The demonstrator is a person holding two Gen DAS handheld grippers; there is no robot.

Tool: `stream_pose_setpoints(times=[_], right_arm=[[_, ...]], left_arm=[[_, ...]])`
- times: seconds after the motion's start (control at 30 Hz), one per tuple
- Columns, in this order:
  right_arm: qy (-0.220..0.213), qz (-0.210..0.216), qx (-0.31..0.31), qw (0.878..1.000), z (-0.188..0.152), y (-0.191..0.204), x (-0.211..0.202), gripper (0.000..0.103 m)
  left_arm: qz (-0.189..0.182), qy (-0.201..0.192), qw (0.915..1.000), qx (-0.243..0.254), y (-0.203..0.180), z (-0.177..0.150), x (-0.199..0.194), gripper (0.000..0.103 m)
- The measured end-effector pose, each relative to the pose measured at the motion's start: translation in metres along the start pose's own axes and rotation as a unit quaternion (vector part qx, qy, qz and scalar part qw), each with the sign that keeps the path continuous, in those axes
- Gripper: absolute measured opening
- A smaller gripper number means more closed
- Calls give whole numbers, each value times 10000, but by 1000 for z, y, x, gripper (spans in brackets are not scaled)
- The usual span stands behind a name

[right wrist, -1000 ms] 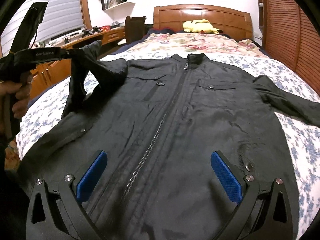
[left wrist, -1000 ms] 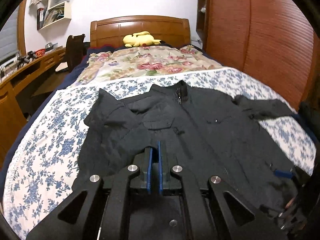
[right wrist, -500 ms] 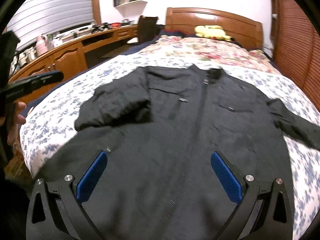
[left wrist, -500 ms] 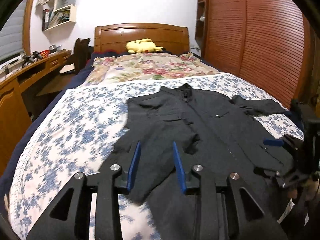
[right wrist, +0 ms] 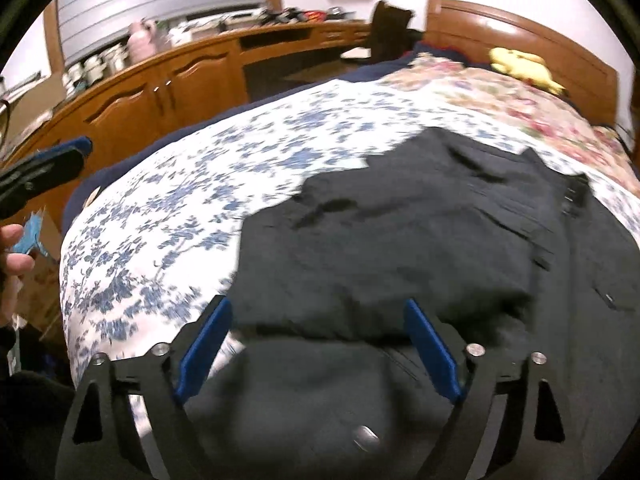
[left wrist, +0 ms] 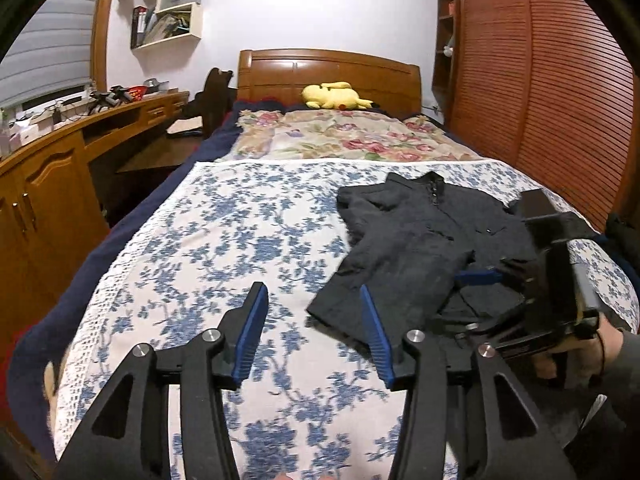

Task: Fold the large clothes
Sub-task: 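Move the right gripper to the cuff of the other sleeve, then grasp the cuff with the right gripper and fold the sleeve across the body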

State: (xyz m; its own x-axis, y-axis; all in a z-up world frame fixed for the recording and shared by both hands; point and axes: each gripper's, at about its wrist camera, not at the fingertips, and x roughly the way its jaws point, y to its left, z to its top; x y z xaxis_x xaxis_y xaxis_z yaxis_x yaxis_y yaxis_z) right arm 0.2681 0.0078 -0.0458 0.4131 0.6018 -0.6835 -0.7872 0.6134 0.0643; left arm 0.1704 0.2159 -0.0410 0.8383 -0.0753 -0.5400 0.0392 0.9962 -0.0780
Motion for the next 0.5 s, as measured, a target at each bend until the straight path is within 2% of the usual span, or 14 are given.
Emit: stream_pose_setpoints(times=[0.27,0.37,0.5], right_arm=[[655,275,-637,9954,16,22,57,77],[898,225,-721,9931,16,21,72,76],[1108,98,-880,9899,12,16,92,71]], left_arm=[[149,-160,9993,-292,29,-2,-9,55],[185,-181,9989,-386,36,-2,-9,61],[237,-127,9985,-482,42,-2,-5,62]])
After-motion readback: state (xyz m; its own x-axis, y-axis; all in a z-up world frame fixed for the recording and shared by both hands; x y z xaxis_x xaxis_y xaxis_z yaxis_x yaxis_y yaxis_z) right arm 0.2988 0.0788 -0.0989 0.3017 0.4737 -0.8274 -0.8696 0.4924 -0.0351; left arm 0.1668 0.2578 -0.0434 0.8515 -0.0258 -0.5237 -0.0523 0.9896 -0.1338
